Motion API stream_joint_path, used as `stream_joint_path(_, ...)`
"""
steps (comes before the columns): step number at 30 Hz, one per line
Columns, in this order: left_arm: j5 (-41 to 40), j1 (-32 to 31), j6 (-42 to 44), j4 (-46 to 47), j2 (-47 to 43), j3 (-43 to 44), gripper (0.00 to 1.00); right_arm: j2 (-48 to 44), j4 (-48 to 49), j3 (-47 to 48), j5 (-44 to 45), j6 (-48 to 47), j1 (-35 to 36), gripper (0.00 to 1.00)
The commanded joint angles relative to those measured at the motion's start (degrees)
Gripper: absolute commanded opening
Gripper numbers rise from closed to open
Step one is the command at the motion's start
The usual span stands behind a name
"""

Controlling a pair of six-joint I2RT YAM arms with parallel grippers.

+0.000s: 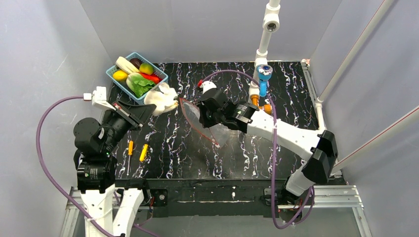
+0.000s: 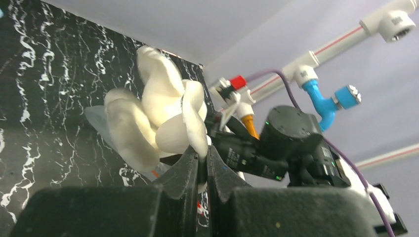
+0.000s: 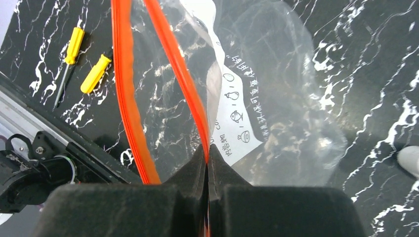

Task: Place the food in the zip-top bag and seal the zipper
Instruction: Place the fake vegetable in the zipper food storage bag.

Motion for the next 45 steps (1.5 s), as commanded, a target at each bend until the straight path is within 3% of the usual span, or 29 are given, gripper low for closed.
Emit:
stream_joint_path(1, 7.7, -2.3, 0.5, -2.6, -0.8, -2.7, 0.00, 2.8, -2.0, 3.8, -2.9, 3.5, -0.3, 0.01)
stream_joint_path(8, 9.0, -5.4, 4.0, -2.7, -3.7, -8.6, 0.00, 3.8, 0.4, 4.4, -9.4, 7.8, -0.2, 0.01)
stream_joint_path(17, 7.3, -6.1, 1.0, 6.7, -6.9, -21.0, 0.00, 4.7, 3.4, 6.7, -16.5, 11.1, -0.2, 0.01)
stream_joint_path(22, 2.2, -6.1, 7.5, -6.5, -2.2, -17.7, 0.00, 2.9, 6.0, 6.0, -14.6, 9.4, -0.2, 0.01)
stream_joint_path(30, 6.3, -6.1, 6.7, -7.4, 3.2, -16.1, 0.00, 1.6, 15.6, 2.2, -19.7, 6.3, 0.2, 0.01)
stream_joint_path(39, -0.8, -6.1, 13.7, -23.0, 6.8, -6.3, 0.00, 3.3, 6.6, 5.8, -9.1, -1.8, 2.6, 0.01)
stream_joint_path(45, 0.3, -6.1, 13.6, -26.3, 7.7, -4.7, 0.00, 4.9, 3.4, 9.6, -4.3, -6.7, 4.6, 0.01)
